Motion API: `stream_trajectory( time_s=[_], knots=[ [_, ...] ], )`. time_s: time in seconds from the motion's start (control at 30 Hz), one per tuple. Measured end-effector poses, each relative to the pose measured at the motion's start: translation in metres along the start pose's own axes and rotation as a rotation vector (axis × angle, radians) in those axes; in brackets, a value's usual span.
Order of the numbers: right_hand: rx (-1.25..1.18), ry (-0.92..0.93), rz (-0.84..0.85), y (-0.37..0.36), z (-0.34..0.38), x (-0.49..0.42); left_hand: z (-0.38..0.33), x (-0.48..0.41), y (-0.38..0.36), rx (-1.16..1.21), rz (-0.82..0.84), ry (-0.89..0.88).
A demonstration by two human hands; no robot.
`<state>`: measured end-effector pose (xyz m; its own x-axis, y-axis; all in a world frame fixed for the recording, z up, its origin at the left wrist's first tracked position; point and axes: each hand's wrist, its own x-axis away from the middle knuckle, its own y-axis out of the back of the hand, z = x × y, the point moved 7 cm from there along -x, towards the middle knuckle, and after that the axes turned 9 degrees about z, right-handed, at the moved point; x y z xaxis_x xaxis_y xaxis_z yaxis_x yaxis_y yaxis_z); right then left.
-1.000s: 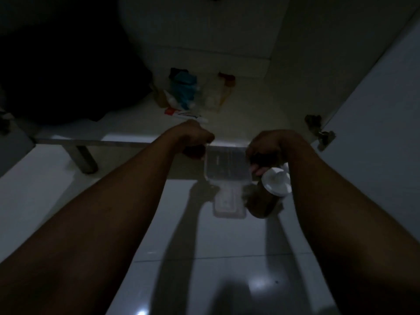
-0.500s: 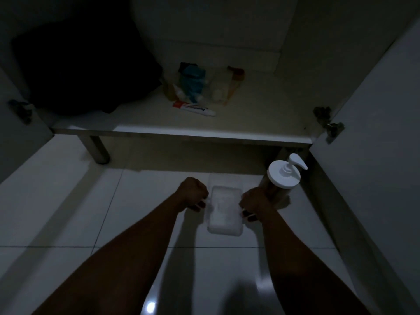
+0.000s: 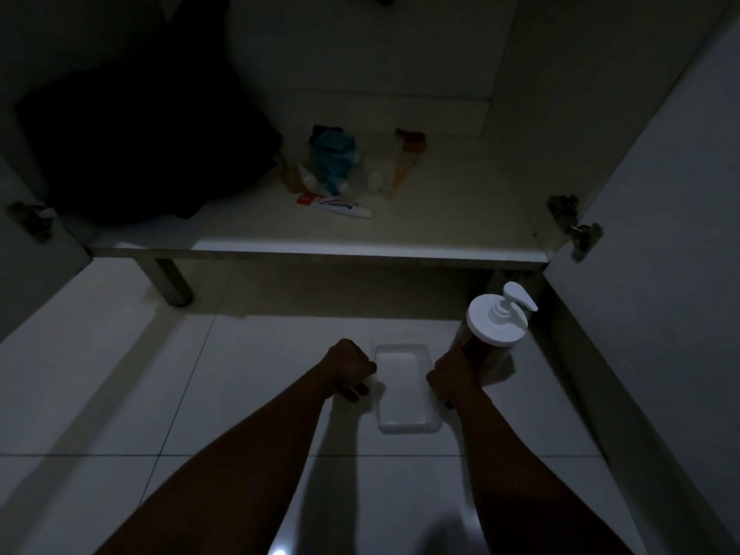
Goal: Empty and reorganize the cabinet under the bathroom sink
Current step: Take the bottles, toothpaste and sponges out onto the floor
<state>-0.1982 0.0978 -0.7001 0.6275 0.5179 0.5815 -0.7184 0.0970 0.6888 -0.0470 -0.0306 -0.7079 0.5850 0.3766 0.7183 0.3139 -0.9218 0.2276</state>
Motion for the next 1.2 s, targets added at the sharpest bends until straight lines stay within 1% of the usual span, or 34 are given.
stream_trajectory(
  time_s=[0.07,0.13,0.2,0.27,0.33,0.4,0.5,0.57,0.63,0.7,0.77,0.8,0.83,0.9,1.0,1.1,1.13,1.2],
  knots=[
    [0.083,-0.017,0.012,0.005,0.001,0.0,-0.003,0.002,0.004,-0.07,-0.016,0.01],
    [0.126,0.003,-0.013,0.017,0.012,0.006,-0.014,0.007,0.014,-0.171,-0.052,0.01],
    [0.182,0.046,-0.076,0.033,0.032,0.017,-0.028,0.014,0.026,-0.242,-0.062,-0.003],
    [0.143,0.112,-0.163,0.053,0.054,0.023,-0.048,0.023,0.039,-0.28,-0.046,-0.022],
    [0.041,0.151,-0.206,0.072,0.078,0.024,-0.071,0.036,0.056,-0.314,-0.038,-0.054],
    [-0.005,0.21,-0.231,0.093,0.108,0.023,-0.097,0.051,0.078,-0.352,-0.071,-0.09],
    [-0.052,0.291,-0.27,0.123,0.15,0.024,-0.134,0.072,0.116,-0.405,-0.201,-0.137],
    [-0.032,0.382,-0.31,0.139,0.177,0.026,-0.155,0.081,0.14,-0.417,-0.298,-0.192],
    [0.035,0.494,-0.332,0.149,0.203,0.025,-0.171,0.084,0.163,-0.41,-0.402,-0.248],
    [0.119,0.585,-0.323,0.151,0.227,0.017,-0.183,0.084,0.186,-0.455,-0.527,-0.269],
    [0.208,0.626,-0.27,0.147,0.25,0.004,-0.193,0.078,0.206,-0.516,-0.65,-0.268],
    [0.246,0.639,-0.254,0.146,0.261,-0.002,-0.197,0.072,0.215,-0.524,-0.68,-0.27],
    [0.276,0.653,-0.254,0.145,0.271,-0.008,-0.2,0.066,0.223,-0.522,-0.687,-0.274],
    [0.253,0.665,-0.256,0.144,0.289,-0.021,-0.207,0.057,0.235,-0.576,-0.704,-0.281],
    [0.246,0.7,-0.283,0.141,0.313,-0.038,-0.218,0.037,0.249,-0.821,-0.732,-0.225],
    [0.272,0.767,-0.244,0.133,0.338,-0.053,-0.228,0.014,0.253,-1.025,-0.697,-0.196],
    [0.29,0.778,-0.223,0.13,0.344,-0.06,-0.229,0.007,0.252,-1.059,-0.672,-0.193],
    [0.328,0.783,-0.169,0.122,0.35,-0.076,-0.231,-0.004,0.253,-1.037,-0.644,-0.24]
  ],
)
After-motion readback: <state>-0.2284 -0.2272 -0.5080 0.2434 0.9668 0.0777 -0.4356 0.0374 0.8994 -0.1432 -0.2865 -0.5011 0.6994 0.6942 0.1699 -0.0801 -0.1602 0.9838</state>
